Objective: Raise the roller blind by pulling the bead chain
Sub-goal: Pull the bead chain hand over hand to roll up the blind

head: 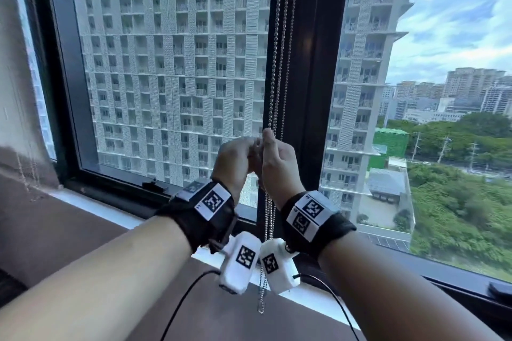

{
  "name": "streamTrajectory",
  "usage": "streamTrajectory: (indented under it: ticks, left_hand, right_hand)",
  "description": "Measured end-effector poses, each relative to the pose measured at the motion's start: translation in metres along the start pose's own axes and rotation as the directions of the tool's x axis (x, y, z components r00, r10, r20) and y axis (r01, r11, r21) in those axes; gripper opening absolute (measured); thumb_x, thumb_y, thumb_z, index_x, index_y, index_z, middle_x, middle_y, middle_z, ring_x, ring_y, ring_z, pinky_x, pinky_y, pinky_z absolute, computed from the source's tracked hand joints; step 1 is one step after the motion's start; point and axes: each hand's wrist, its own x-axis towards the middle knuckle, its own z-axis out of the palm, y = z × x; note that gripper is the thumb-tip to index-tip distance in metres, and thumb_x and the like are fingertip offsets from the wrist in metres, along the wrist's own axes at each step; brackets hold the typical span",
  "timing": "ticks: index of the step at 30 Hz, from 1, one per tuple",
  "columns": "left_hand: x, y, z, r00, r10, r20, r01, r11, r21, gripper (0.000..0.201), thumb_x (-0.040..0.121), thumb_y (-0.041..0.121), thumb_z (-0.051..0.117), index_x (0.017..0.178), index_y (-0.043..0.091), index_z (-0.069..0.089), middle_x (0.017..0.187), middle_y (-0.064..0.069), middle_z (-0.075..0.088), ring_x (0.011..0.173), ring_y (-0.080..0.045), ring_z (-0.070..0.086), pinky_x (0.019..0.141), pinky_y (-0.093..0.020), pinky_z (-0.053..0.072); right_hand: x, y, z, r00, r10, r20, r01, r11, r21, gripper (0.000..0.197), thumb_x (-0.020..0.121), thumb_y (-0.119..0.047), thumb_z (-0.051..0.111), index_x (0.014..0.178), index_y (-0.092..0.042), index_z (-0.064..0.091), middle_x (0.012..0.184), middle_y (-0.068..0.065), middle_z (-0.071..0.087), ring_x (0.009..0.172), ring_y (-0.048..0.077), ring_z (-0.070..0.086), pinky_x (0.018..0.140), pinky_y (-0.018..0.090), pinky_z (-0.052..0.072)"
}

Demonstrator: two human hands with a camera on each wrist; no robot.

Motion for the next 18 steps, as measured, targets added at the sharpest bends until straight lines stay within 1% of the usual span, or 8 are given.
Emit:
streamTrajectory:
  ticks: [1,3,6,8,11,13,15,18]
  left_hand:
    - [0.003,0.004,0.001,1.0,0.014,0.008,-0.014,1.0,-0.002,0.036,0.091,0.021,0.045,0.083,-0.008,0.065,0.081,-0.023,0.064,0.073,-0.028,0.062,0.069,-0.037,0.052]
    - [0.007,0.015,0.005,0.999,0.002,0.042,0.001,0.997,-0.072,0.035,0.096,0.023,0.042,0.086,0.003,0.069,0.083,-0.018,0.071,0.077,-0.027,0.067,0.074,-0.038,0.054]
    - [0.01,0.03,0.013,0.994,-0.009,0.111,0.029,0.984,-0.178,0.042,0.099,0.029,0.038,0.096,0.001,0.068,0.081,-0.016,0.071,0.077,-0.027,0.067,0.074,-0.036,0.052]
    - [0.01,0.036,0.018,0.992,0.008,0.129,0.018,0.98,-0.201,0.042,0.1,0.03,0.038,0.096,-0.001,0.067,0.076,-0.014,0.068,0.072,-0.027,0.065,0.07,-0.035,0.051]
    - [0.01,0.037,0.024,0.99,0.004,0.141,0.027,0.975,-0.218,0.037,0.099,0.029,0.04,0.091,0.005,0.067,0.067,-0.007,0.064,0.059,-0.021,0.06,0.059,-0.032,0.045]
    - [0.012,0.031,0.027,0.988,-0.001,0.157,0.036,0.974,-0.223,0.034,0.099,0.026,0.04,0.089,0.006,0.065,0.06,-0.003,0.058,0.05,-0.015,0.05,0.049,-0.029,0.037]
    - [0.011,0.023,0.031,0.985,-0.011,0.173,0.049,0.975,-0.216,0.032,0.101,0.022,0.039,0.083,0.008,0.061,0.05,0.003,0.045,0.041,-0.01,0.034,0.04,-0.024,0.026]
    - [0.007,0.009,0.034,0.991,-0.031,0.132,0.053,0.984,-0.168,0.037,0.101,0.016,0.036,0.069,0.011,0.052,0.042,0.008,0.034,0.034,-0.006,0.023,0.033,-0.016,0.016]
  right_hand:
    - [-0.002,0.004,0.0,1.0,-0.001,-0.003,0.001,1.0,-0.002,0.056,0.105,-0.03,0.036,0.052,-0.02,0.046,0.038,-0.013,0.045,0.035,0.0,0.04,0.039,0.017,0.032]
    - [-0.004,0.013,0.001,0.999,0.023,-0.025,-0.023,1.0,-0.002,0.054,0.099,-0.044,0.039,0.048,-0.025,0.038,0.042,-0.013,0.037,0.037,0.005,0.031,0.042,0.027,0.024]
    - [-0.01,0.024,-0.003,0.998,0.055,-0.042,-0.054,0.998,0.015,0.046,0.092,-0.047,0.041,0.052,-0.027,0.031,0.048,-0.005,0.028,0.043,0.011,0.022,0.046,0.035,0.017]
    - [-0.013,0.029,-0.006,0.998,0.056,-0.037,-0.056,0.998,0.008,0.045,0.093,-0.045,0.041,0.052,-0.028,0.029,0.048,-0.006,0.027,0.043,0.011,0.021,0.047,0.037,0.015]
    - [-0.019,0.038,-0.009,0.997,0.072,-0.041,-0.073,0.997,-0.016,0.05,0.093,-0.046,0.041,0.048,-0.028,0.03,0.049,-0.005,0.026,0.044,0.01,0.02,0.045,0.032,0.015]
    - [-0.023,0.045,-0.011,0.996,0.084,-0.039,-0.086,0.995,-0.042,0.051,0.092,-0.049,0.042,0.047,-0.028,0.03,0.049,-0.005,0.026,0.044,0.01,0.021,0.045,0.031,0.016]
    - [-0.03,0.051,-0.013,0.997,0.073,-0.017,-0.074,0.993,-0.093,0.051,0.09,-0.053,0.041,0.046,-0.03,0.031,0.047,-0.009,0.029,0.045,0.009,0.023,0.045,0.03,0.018]
    - [-0.042,0.058,-0.015,0.997,0.074,0.015,-0.07,0.983,-0.167,0.045,0.084,-0.059,0.038,0.052,-0.029,0.03,0.047,-0.013,0.031,0.047,0.008,0.026,0.046,0.028,0.02]
